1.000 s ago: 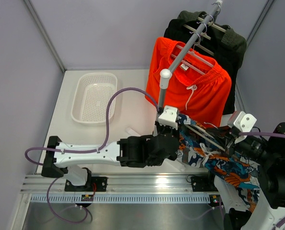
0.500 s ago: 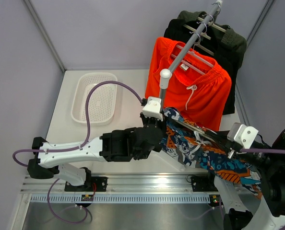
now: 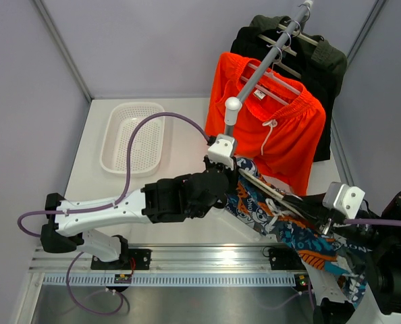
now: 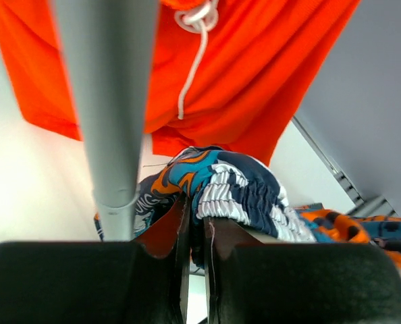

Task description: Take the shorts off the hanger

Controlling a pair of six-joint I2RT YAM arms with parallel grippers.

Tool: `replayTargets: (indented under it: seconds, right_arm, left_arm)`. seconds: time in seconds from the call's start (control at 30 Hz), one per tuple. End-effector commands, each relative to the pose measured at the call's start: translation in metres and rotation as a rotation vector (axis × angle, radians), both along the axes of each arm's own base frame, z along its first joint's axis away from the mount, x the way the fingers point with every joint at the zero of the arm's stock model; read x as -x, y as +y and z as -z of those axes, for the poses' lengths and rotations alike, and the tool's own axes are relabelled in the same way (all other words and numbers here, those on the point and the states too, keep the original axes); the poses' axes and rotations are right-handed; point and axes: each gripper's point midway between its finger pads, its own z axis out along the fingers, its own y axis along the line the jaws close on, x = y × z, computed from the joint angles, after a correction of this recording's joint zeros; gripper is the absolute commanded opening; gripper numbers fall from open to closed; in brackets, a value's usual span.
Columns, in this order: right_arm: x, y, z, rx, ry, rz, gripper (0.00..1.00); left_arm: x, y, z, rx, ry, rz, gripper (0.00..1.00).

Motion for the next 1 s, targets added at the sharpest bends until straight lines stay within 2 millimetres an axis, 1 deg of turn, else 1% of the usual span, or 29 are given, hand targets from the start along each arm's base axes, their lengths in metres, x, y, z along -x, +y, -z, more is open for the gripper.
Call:
replayTargets:
  seconds: [0.0, 0.03, 0.07, 0.1, 0.17, 0.2, 0.23, 0.27, 0.33, 0.37, 0.47, 0.53, 0.8, 0.83, 0.97]
  right_arm:
    - [-0.002, 0.003, -0.002, -0.092, 0.075, 0.022, 0.0]
    - [-0.008, 0.003, 0.002, -0.133, 0.13, 0.031, 0.0]
    - [-0.01, 0.003, 0.0, -0.15, 0.131, 0.035, 0.0]
    - [-0.013, 0.003, -0.009, -0.158, 0.077, 0.035, 0.0]
    - [-0.02, 0.002, -0.01, -0.203, 0.108, 0.061, 0.0]
    - [-0.021, 0.001, -0.017, -0.21, 0.07, 0.065, 0.0]
    - [-0.023, 0.0, -0.017, -0.233, 0.088, 0.078, 0.0]
    - [-0.023, 0.0, -0.023, -0.24, 0.054, 0.084, 0.0]
    - [-0.024, 0.0, -0.027, -0.272, 0.063, 0.089, 0.0]
    - [-0.022, 0.0, -0.033, -0.278, 0.031, 0.088, 0.0]
    - [-0.018, 0.002, -0.043, -0.305, 0.02, 0.079, 0.0]
    - [-0.016, 0.003, -0.045, -0.315, 0.018, 0.078, 0.0]
    - [-0.012, 0.003, -0.047, -0.337, 0.015, 0.089, 0.0]
    - [-0.011, 0.003, -0.048, -0.338, 0.009, 0.089, 0.0]
    - [-0.007, 0.003, -0.053, -0.345, -0.018, 0.091, 0.0]
  left_arm:
    - [0.014, -0.028, -0.003, 0.052, -0.001, 0.155, 0.1]
    - [0.017, -0.034, -0.006, 0.063, -0.013, 0.188, 0.1]
    - [0.022, -0.039, -0.005, 0.065, -0.013, 0.219, 0.09]
    - [0.028, -0.044, -0.006, 0.072, -0.009, 0.264, 0.08]
    - [0.033, -0.049, -0.008, 0.076, -0.015, 0.301, 0.07]
    - [0.038, -0.051, -0.008, 0.078, -0.014, 0.323, 0.06]
    - [0.039, -0.052, -0.008, 0.08, -0.017, 0.328, 0.07]
    - [0.041, -0.052, -0.01, 0.089, -0.016, 0.338, 0.06]
    - [0.042, -0.051, -0.007, 0.093, -0.013, 0.342, 0.06]
    - [0.042, -0.051, -0.008, 0.096, -0.014, 0.345, 0.07]
    - [0.04, -0.047, -0.006, 0.085, -0.015, 0.332, 0.07]
    - [0.04, -0.044, -0.005, 0.084, -0.013, 0.327, 0.07]
    - [0.031, -0.022, -0.009, 0.086, -0.021, 0.252, 0.07]
    - [0.03, -0.019, -0.012, 0.09, -0.026, 0.241, 0.07]
    - [0.022, -0.008, -0.012, 0.081, -0.021, 0.198, 0.07]
